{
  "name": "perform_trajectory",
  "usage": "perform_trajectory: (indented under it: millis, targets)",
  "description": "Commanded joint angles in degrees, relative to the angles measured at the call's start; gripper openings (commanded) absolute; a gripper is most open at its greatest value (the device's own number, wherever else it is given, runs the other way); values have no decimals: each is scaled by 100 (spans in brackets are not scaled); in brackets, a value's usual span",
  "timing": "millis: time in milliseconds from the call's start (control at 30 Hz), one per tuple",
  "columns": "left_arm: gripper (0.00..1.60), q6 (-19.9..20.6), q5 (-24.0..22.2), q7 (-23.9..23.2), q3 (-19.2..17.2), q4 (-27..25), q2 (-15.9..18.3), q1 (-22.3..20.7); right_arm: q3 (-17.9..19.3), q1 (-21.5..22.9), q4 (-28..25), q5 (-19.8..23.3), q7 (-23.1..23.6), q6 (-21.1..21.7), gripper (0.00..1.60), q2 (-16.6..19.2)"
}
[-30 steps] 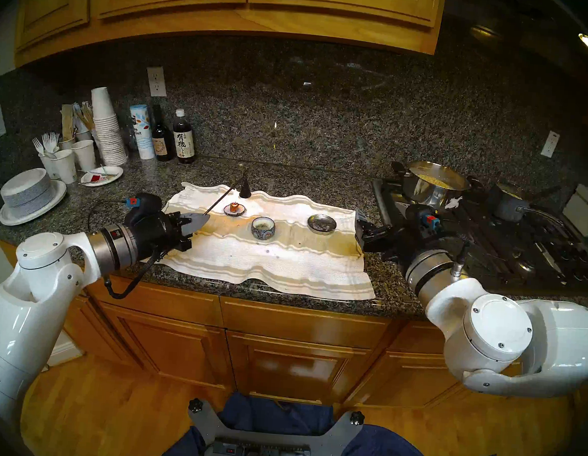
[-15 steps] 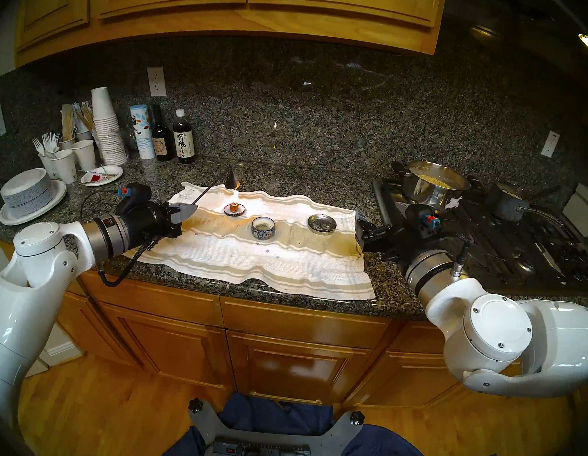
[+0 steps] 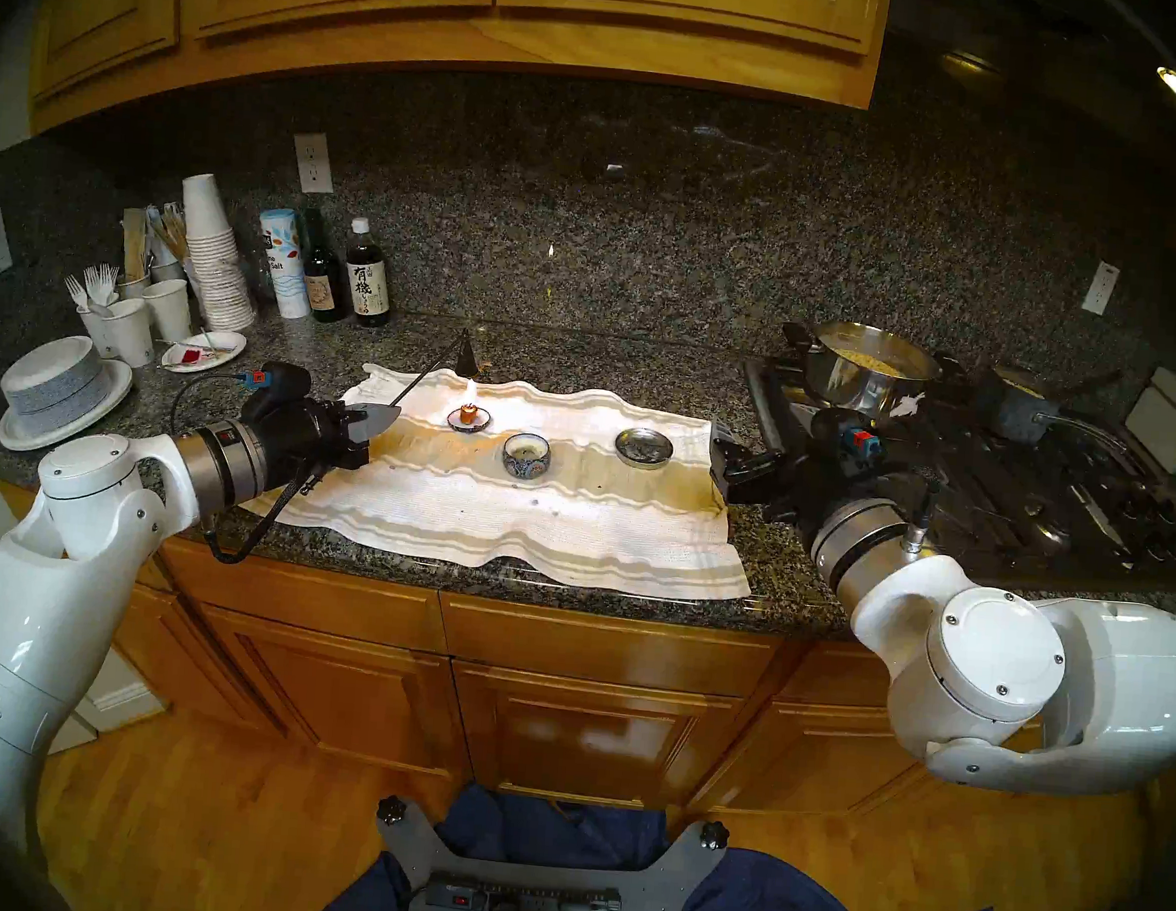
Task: Put out candle flame
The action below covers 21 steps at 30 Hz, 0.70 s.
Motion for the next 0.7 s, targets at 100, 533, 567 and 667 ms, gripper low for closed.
perform_trajectory:
  millis: [100,533,567,667]
  targets:
    - [0,-32,-7,12,69,81,63,-388,125,133,-21,-90,13,-14,160,-10]
    - [0,6,9,73,261,206,59,-526,125,133,-20,-91,13,-14,160,-10]
    - [0,4,11,77,269,217,61,-529,125,133,-20,-91,13,-14,160,-10]
    - [0,1,13,83,284,244,72,-532,125,133,-20,-91,13,-14,160,-10]
